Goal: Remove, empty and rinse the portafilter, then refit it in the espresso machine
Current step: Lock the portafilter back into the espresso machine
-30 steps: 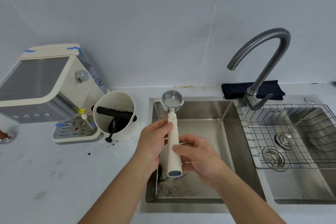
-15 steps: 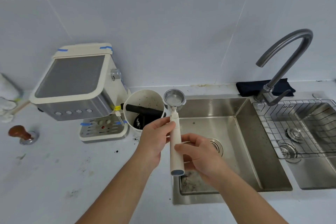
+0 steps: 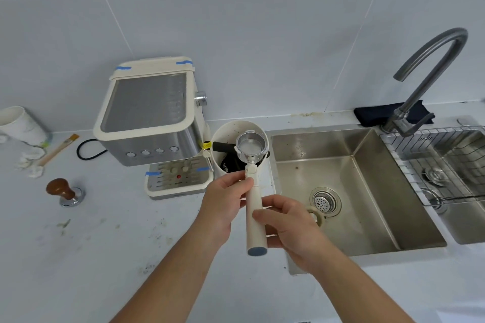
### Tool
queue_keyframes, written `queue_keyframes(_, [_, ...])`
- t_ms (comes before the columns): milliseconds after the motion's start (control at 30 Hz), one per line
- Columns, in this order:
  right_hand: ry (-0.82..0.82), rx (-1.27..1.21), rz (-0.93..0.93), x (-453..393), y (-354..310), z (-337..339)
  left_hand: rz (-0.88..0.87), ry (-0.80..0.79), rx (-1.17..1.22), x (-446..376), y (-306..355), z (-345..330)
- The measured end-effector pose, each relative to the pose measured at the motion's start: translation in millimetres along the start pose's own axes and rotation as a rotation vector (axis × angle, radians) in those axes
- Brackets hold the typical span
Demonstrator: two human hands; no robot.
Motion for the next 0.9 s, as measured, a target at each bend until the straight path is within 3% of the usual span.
queue_keyframes(533, [-0.171, 0.030, -0.068, -13, 15, 4, -0.008, 0.105, 0.037, 14, -14, 12])
queue_keyframes(900, [-0.191, 0.021, -0.114, -22, 35, -36, 0.045, 0.064, 0.043, 24, -24, 60])
Point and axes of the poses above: each hand's wrist, its own x-axis away from the middle knuckle, its own z-axis out of the back of the hand, y = z × x, the point moved 4 cm from there along -x, towards the middle knuckle, and after that the axes turned 13 degrees about -y, right-handed, at the moved point
